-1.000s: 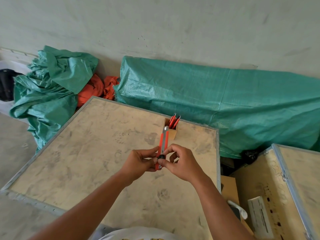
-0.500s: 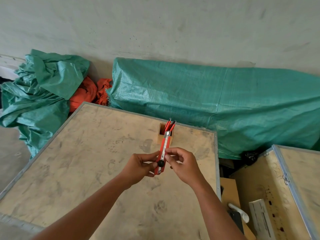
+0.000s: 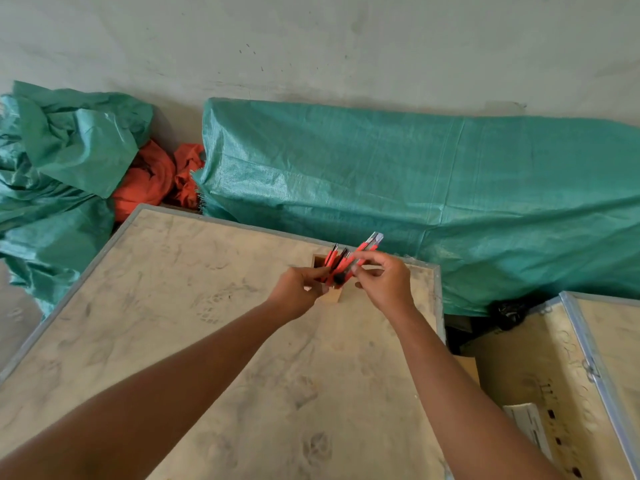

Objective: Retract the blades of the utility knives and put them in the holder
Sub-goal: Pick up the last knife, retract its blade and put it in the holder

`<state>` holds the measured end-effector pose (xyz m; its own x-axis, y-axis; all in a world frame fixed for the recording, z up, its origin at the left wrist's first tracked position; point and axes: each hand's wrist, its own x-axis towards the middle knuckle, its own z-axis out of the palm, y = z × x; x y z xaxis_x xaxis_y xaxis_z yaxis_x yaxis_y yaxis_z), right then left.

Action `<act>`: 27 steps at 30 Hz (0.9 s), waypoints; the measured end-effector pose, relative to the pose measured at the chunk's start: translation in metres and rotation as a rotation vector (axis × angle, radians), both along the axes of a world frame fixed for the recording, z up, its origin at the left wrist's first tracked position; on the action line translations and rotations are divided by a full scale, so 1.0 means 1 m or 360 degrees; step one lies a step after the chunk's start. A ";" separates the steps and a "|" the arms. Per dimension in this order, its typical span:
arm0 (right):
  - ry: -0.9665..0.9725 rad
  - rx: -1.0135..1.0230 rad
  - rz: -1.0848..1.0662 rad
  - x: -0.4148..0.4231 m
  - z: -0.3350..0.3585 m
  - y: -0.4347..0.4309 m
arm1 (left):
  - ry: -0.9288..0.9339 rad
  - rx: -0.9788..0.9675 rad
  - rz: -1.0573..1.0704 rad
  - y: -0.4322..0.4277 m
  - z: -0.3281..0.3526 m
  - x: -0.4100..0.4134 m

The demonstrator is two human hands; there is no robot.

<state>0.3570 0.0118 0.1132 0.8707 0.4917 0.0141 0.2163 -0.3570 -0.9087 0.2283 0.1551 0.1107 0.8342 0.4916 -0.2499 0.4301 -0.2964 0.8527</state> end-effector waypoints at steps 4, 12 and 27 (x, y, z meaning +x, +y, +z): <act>-0.0269 -0.0092 -0.0079 0.012 -0.020 0.022 | 0.0072 0.0272 0.0084 0.012 -0.019 0.025; -0.0464 -0.0308 0.0048 0.003 -0.062 0.037 | 0.0324 0.0220 0.0073 0.014 -0.055 0.047; -0.0389 -0.0268 0.0039 -0.015 -0.049 0.029 | 0.0151 0.0337 0.0032 0.006 -0.041 0.038</act>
